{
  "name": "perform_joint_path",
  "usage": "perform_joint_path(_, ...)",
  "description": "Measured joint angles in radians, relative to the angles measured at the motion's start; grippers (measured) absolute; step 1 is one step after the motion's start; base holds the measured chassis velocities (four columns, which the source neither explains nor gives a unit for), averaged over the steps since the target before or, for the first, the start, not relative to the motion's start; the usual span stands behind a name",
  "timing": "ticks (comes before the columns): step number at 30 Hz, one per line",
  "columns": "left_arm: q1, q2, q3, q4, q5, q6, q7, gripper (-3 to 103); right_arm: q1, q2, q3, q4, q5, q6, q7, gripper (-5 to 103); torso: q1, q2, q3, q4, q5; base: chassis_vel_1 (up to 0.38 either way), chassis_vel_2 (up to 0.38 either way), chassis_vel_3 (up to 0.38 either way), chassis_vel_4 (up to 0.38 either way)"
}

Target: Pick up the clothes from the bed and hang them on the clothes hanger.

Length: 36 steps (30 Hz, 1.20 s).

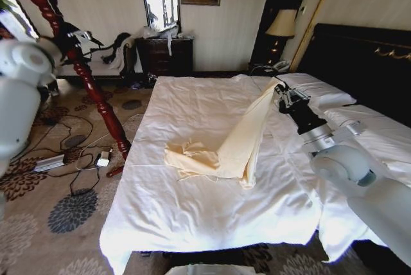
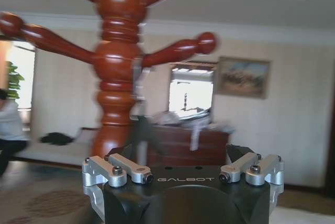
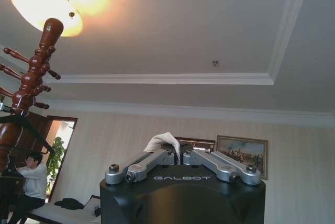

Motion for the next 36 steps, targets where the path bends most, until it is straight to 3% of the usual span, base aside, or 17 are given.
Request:
perform_joint_path(3, -0.062, 0.005, 0.026, 0.069, 0.031, 0.058, -0.006, 100, -0.027, 0.001, 0.01, 0.0, -0.012, 0.007, 0.0, 2, 0.0, 0.0, 0.0, -0.0011, 0.0009, 0.0, 0.0, 0.0, 0.0)
perform_joint_path(8, -0.105, -0.001, 0.062, 0.153, 0.042, 0.071, 0.009, 100, -0.029, 0.001, 0.011, 0.0, -0.015, 0.009, 0.0, 2, 0.0, 0.0, 0.0, -0.0006, 0.0005, 0.0, 0.0, 0.0, 0.0)
perform_joint_path(18, -0.102, 0.001, 0.083, 0.151, -0.023, 0.178, -0.019, 101, -0.031, 0.003, 0.011, 0.002, -0.016, 0.01, 0.0, 2, 0.0, 0.0, 0.0, -0.001, 0.0004, 0.0, 0.0, 0.0, 0.0)
perform_joint_path(22, -0.101, 0.004, 0.083, 0.137, -0.034, 0.196, -0.026, 93, -0.038, 0.003, 0.015, 0.004, -0.019, 0.012, 0.001, 2, 0.0, 0.0, 0.0, -0.001, 0.0009, 0.0, 0.0, 0.0, 0.0)
perform_joint_path(30, -0.103, 0.015, 0.091, 0.113, -0.117, 0.211, -0.083, 55, -0.049, 0.001, 0.021, 0.01, -0.024, 0.019, 0.002, 2, 0.0, 0.0, 0.0, -0.001, 0.0008, 0.0, 0.0, 0.0, 0.0)
perform_joint_path(32, -0.103, 0.016, 0.094, 0.113, -0.12, 0.211, -0.084, 55, -0.051, 0.0, 0.022, 0.01, -0.025, 0.02, 0.002, 2, 0.0, 0.0, 0.0, -0.0012, 0.0008, 0.0, 0.0, 0.0, 0.0)
perform_joint_path(35, -0.106, 0.019, 0.105, 0.119, -0.124, 0.211, -0.086, 39, -0.059, -0.003, 0.028, 0.012, -0.028, 0.022, 0.002, 2, 0.0, 0.0, 0.0, -0.001, 0.0008, 0.0, 0.0, 0.0, 0.0)
perform_joint_path(36, -0.106, 0.019, 0.105, 0.12, -0.124, 0.211, -0.086, 39, -0.061, -0.003, 0.029, 0.012, -0.029, 0.023, 0.002, 2, 0.0, 0.0, 0.0, -0.001, 0.0007, 0.0, 0.0, 0.0, 0.0)
